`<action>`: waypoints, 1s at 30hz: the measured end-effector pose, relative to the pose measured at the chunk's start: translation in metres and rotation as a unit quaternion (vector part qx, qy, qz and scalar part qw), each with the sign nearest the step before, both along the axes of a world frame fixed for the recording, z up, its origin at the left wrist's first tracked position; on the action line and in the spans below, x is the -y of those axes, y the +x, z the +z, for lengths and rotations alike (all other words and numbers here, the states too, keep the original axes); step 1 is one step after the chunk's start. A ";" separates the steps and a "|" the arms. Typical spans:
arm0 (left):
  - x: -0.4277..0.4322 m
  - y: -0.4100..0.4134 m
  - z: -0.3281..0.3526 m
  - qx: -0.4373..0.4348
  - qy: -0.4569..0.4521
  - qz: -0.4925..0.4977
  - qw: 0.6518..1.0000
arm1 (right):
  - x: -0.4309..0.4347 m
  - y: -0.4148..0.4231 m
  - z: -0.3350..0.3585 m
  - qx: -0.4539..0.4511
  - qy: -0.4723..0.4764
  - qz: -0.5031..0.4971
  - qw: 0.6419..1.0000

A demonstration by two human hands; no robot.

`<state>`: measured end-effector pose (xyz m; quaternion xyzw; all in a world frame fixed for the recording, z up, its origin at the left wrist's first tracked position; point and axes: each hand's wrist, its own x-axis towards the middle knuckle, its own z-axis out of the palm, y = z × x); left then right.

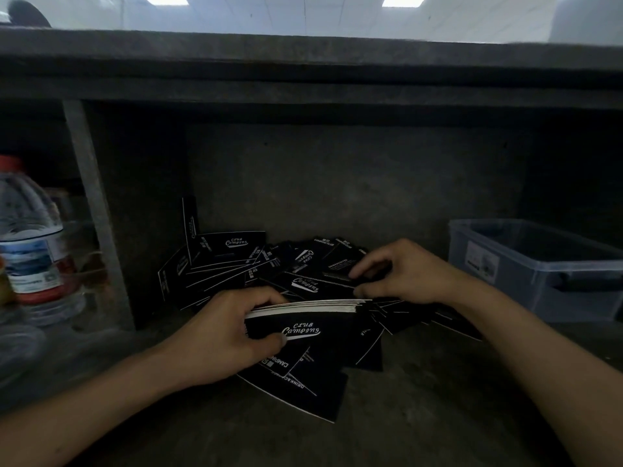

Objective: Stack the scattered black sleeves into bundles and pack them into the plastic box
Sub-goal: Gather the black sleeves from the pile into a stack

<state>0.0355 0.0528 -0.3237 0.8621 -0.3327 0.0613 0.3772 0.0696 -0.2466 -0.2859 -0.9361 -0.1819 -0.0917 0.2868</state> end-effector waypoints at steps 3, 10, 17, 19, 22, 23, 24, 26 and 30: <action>-0.001 0.001 -0.001 0.014 -0.003 0.005 1.000 | 0.011 0.002 0.005 0.052 0.067 -0.039 0.996; -0.004 0.006 -0.003 0.002 0.001 0.024 1.000 | 0.010 -0.012 0.017 -0.109 0.129 0.024 0.985; -0.002 0.003 -0.002 0.002 -0.013 -0.024 1.000 | -0.005 0.009 -0.006 0.001 0.120 -0.013 0.993; -0.002 0.002 -0.001 0.016 -0.007 -0.017 1.000 | -0.004 0.016 -0.019 0.054 -0.080 -0.030 0.995; -0.001 0.002 0.000 0.021 -0.009 -0.019 1.000 | -0.002 0.021 -0.028 0.029 -0.151 -0.039 0.987; -0.001 0.001 0.000 0.021 -0.014 -0.020 0.999 | -0.001 0.021 -0.026 0.041 -0.152 -0.046 0.986; -0.001 0.002 0.000 0.022 -0.018 -0.021 0.999 | 0.000 0.020 -0.023 0.059 -0.157 -0.058 0.984; -0.001 0.002 -0.001 0.026 -0.024 -0.021 0.999 | 0.002 0.016 -0.017 0.085 -0.175 -0.074 0.978; -0.001 0.003 0.000 0.025 -0.021 -0.017 0.999 | 0.002 0.016 -0.018 0.097 -0.215 -0.039 0.971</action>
